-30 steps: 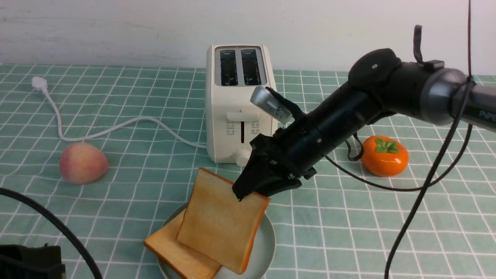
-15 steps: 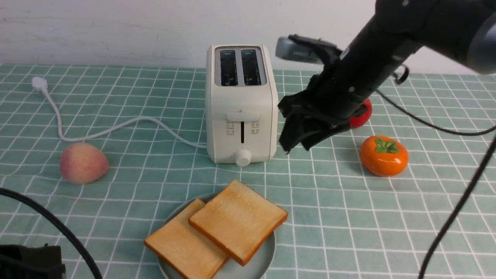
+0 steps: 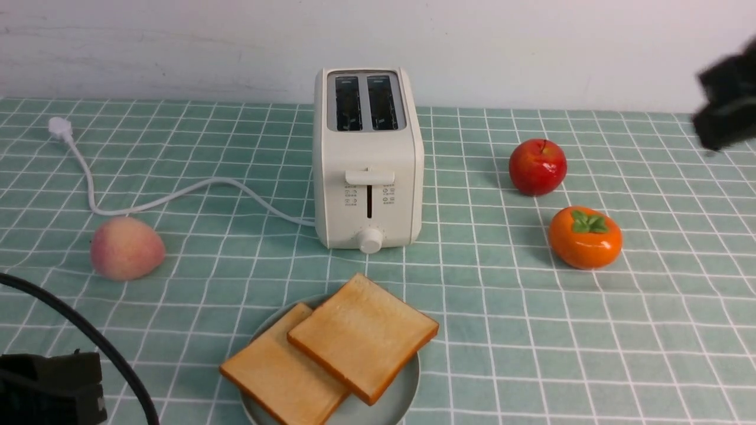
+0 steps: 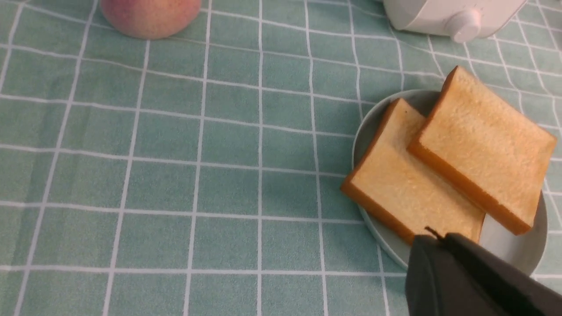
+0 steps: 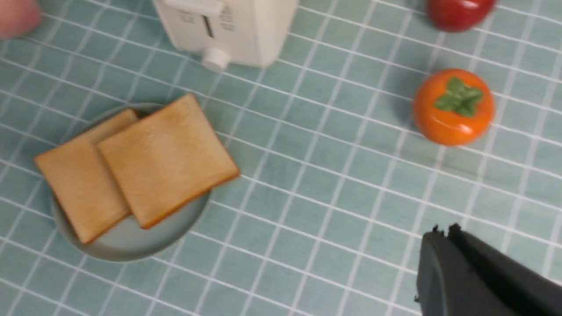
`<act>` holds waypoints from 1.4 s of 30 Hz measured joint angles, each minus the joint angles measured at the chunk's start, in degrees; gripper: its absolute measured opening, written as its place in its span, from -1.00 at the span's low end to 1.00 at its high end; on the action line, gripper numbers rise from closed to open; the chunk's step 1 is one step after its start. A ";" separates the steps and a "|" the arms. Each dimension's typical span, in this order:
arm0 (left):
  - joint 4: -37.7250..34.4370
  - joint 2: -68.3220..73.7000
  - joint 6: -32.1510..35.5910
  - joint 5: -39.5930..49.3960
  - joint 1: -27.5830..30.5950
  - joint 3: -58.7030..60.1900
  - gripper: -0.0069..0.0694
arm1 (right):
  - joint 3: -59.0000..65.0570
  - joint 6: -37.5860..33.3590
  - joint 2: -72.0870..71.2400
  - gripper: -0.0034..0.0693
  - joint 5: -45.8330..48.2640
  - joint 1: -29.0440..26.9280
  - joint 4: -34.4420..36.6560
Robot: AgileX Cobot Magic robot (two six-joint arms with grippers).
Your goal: Take toasted bread from bread machine on blue coffee table place on plate.
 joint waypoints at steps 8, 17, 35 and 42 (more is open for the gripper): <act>0.00 0.00 0.00 -2.12 0.00 0.00 -0.86 | 34.95 9.76 -36.23 -0.91 -28.32 0.00 -9.72; 0.00 0.00 0.00 -2.51 0.00 0.00 -0.86 | 65.07 20.69 -66.35 -0.90 -55.82 0.00 -16.58; 0.00 0.00 0.00 -3.75 0.00 0.11 -0.85 | 66.10 21.96 -67.32 -0.75 -58.38 0.00 -19.64; 0.00 0.00 0.00 -3.81 0.00 0.44 -0.85 | 66.10 21.96 -67.32 -0.72 -58.40 0.00 -19.64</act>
